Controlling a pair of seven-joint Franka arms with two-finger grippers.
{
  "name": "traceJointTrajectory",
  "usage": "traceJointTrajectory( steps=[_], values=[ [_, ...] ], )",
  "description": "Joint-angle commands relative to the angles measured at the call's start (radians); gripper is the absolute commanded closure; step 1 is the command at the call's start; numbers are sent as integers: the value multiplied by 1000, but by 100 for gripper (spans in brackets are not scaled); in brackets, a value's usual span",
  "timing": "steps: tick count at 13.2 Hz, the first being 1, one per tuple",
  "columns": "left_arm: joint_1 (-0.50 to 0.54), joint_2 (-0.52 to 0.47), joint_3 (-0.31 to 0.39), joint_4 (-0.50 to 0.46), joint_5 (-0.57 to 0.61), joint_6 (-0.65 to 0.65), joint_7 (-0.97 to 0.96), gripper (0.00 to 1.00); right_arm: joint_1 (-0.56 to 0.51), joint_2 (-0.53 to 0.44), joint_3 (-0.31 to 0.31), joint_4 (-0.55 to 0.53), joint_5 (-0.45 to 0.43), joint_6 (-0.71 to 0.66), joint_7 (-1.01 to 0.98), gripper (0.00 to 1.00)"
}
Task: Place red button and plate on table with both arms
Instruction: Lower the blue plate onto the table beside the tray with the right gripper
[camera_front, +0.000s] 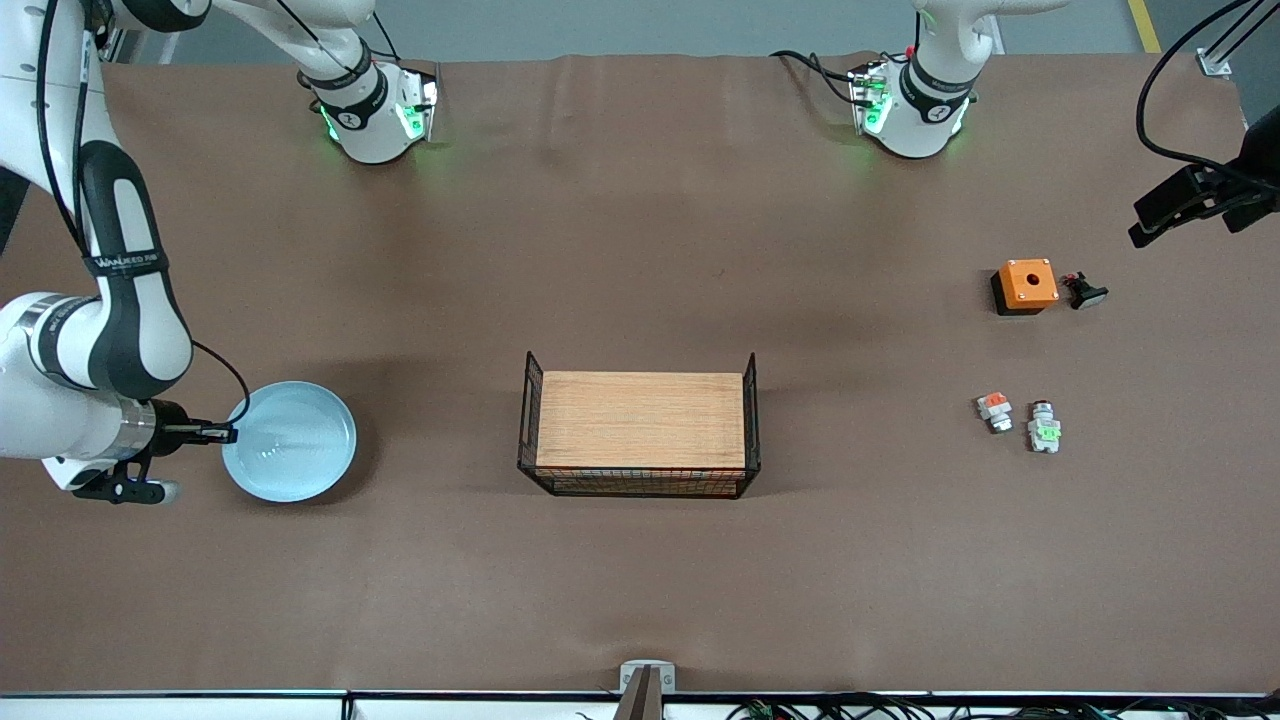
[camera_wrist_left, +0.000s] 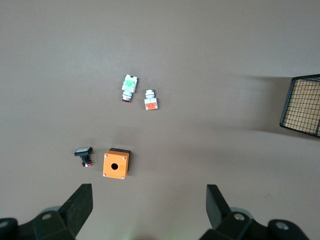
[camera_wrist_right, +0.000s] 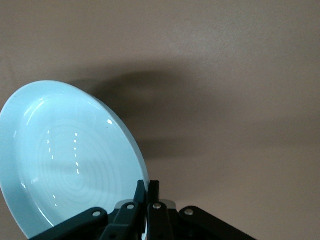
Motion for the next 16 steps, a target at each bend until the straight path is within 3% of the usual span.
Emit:
traceJointTrajectory(
  steps=[1,6,8,10,11,12,13,16],
  values=[
    [-7,-4,7,-3,-9,9,-13,0,-41,23,19,-21,-11,38,-91,98],
    [-7,-4,7,-1,-13,9,-13,0,-59,57,15,-73,-8,118,-121,96],
    [-8,-4,7,-1,-5,9,-7,0,-56,64,15,-73,-7,126,-121,87],
    [-7,-3,7,-3,-2,9,3,0,-47,60,15,-68,-7,117,-107,60],
    [-5,2,7,-1,1,7,3,0,-44,57,15,-67,-7,115,-107,29],
    [-10,17,7,9,1,8,-2,0,-37,49,15,-62,-7,112,-108,17],
    [-16,20,6,37,1,7,-6,0,-30,37,15,-60,-7,110,-107,10],
    [-14,31,1,40,1,2,-11,0,-6,-43,16,-59,-7,25,-108,8]
  ],
)
